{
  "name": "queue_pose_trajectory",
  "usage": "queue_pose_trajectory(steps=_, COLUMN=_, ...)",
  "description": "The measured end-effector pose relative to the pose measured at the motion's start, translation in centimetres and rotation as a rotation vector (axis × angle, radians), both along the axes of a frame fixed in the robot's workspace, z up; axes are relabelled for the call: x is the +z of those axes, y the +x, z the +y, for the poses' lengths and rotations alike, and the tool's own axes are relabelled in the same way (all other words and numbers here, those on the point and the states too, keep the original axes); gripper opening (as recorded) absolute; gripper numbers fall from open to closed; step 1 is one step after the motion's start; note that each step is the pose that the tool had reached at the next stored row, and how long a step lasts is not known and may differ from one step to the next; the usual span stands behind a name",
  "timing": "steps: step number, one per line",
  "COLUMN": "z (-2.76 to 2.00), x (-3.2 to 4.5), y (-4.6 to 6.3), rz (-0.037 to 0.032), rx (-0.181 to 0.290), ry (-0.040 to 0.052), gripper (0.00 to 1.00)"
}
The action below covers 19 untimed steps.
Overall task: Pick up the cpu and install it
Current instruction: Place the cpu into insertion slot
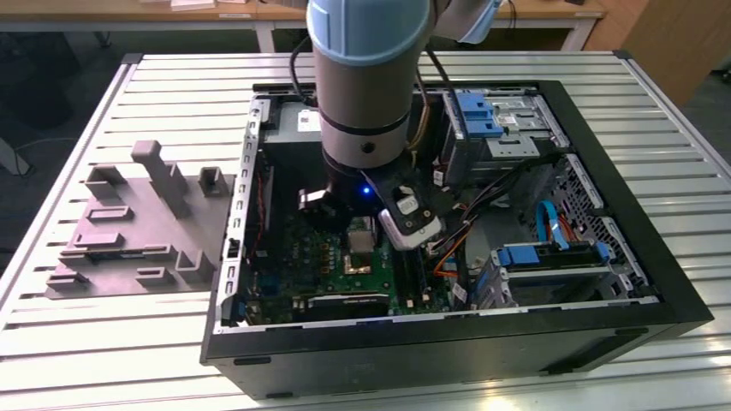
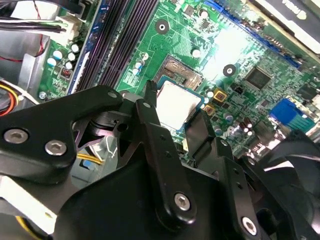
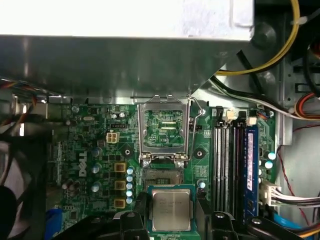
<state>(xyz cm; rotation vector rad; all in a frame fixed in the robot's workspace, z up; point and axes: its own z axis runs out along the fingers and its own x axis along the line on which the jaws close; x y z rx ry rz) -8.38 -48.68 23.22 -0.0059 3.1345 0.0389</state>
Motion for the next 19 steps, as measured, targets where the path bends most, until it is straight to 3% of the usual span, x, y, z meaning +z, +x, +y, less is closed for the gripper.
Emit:
queue_pose_trajectory(steps=7, z=0.0, x=-1.29, y=0.0, rz=-0.0001, rx=0.0, ry=0.0001, gripper=0.47)
queue_pose_trajectory(steps=13, z=0.0, x=-1.37, y=0.0, rz=0.0, rx=0.0, ry=-0.0001, gripper=0.47)
queue_pose_trajectory(steps=19, z=-0.02, x=-2.31, y=0.0, rz=0.0001, rx=0.0, ry=0.0001, gripper=0.47)
